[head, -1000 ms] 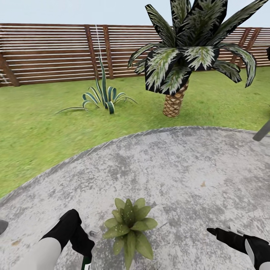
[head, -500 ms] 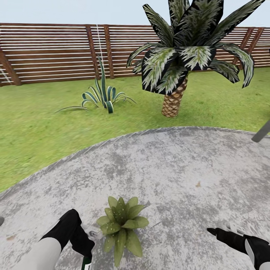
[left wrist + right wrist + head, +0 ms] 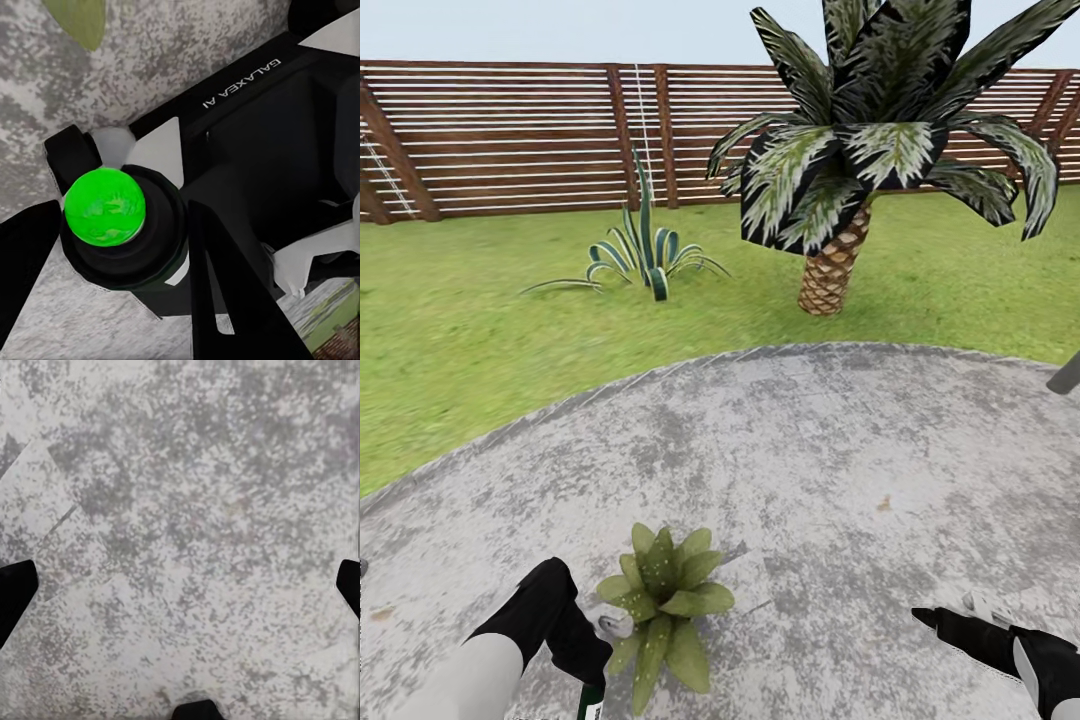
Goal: Pick up the pesticide atomizer in the garden and spray insectifuge to fully cover both potted plants in the garden.
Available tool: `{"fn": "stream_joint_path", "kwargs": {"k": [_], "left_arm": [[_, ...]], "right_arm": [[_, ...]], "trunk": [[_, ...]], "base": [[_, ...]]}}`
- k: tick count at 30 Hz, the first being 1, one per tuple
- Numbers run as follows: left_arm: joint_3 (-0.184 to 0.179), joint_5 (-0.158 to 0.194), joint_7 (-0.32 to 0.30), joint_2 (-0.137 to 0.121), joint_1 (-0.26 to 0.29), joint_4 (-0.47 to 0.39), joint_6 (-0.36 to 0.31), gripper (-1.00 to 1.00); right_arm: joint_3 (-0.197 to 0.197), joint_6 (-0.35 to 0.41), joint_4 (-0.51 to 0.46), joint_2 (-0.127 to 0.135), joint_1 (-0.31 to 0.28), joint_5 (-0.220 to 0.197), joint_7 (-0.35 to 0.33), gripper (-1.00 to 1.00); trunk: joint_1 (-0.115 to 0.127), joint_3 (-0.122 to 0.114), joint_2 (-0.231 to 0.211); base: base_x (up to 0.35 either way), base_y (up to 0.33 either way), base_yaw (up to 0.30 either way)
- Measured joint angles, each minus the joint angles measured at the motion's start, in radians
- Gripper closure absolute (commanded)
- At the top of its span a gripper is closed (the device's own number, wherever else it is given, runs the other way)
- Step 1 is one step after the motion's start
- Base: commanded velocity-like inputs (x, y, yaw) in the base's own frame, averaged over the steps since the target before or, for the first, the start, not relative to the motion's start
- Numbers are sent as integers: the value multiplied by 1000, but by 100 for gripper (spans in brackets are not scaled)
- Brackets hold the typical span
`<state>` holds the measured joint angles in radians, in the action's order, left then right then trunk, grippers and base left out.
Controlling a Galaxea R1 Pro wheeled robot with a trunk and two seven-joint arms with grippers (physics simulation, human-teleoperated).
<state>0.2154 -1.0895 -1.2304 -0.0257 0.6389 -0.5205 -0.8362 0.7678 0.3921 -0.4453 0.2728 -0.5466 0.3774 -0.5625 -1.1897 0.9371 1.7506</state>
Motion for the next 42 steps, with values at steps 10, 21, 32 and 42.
{"fn": "stream_joint_path", "kwargs": {"k": [10,21,32,42], "left_arm": [[-1,0,0,0,0,0,0,100],[-1,0,0,0,0,0,0,100],[1,1,0,0,0,0,0,100],[0,3,0,0,0,0,0,100]], "right_arm": [[0,-1,0,0,0,0,0,-100],[-1,-1,0,0,0,1,0,-100],[-2,-1,0,-1,0,3,0,-100],[-2,0,0,-1,0,3,0,-100]], "trunk": [[0,4,0],[0,7,0],[0,14,0],[0,22,0]], "base": [[33,-49,255],[-43,-57,170],[-70,-160,177],[28,-159,155]]}}
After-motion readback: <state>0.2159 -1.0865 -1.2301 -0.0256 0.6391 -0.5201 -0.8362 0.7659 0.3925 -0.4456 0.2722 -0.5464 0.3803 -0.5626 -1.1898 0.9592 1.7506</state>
